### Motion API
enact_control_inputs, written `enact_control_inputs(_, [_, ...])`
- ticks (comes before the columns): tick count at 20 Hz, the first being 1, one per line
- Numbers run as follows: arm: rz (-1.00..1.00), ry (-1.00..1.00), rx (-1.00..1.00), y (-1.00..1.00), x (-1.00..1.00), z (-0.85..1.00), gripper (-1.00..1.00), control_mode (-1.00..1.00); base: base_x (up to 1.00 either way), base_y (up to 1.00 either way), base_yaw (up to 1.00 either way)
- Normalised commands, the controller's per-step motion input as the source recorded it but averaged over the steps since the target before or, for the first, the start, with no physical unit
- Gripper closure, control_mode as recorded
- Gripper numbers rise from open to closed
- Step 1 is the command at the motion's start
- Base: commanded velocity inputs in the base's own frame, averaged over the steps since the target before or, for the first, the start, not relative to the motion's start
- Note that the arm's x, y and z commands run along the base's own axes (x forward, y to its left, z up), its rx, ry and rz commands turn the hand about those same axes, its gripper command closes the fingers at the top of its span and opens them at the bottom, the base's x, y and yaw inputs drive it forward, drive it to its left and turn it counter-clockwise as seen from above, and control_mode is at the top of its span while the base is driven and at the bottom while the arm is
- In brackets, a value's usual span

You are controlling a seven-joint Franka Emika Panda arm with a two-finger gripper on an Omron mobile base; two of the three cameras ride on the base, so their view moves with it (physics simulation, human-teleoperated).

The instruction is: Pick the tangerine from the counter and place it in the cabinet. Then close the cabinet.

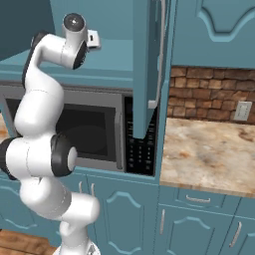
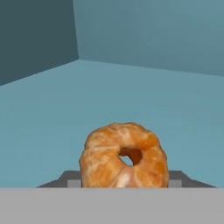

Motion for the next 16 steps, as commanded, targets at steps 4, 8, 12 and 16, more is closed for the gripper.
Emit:
enact_control_inputs(4, [0.00, -0.01, 0.00, 0.09, 0.44, -0.24, 1.00, -1.00, 0.00, 0.00, 0.00])
enact_control_inputs(8, [0.00, -0.07, 0.00, 0.13, 0.22, -0.06, -1.00, -1.00, 0.00, 0.00, 0.00])
enact_control_inputs(12, [0.00, -0.10, 0.00, 0.02, 0.13, -0.07, -1.00, -1.00, 0.00, 0.00, 0.00])
enact_control_inputs(16, [0.00, -0.07, 0.00, 0.00, 0.47, -0.22, -1.00, -1.00, 0.00, 0.00, 0.00])
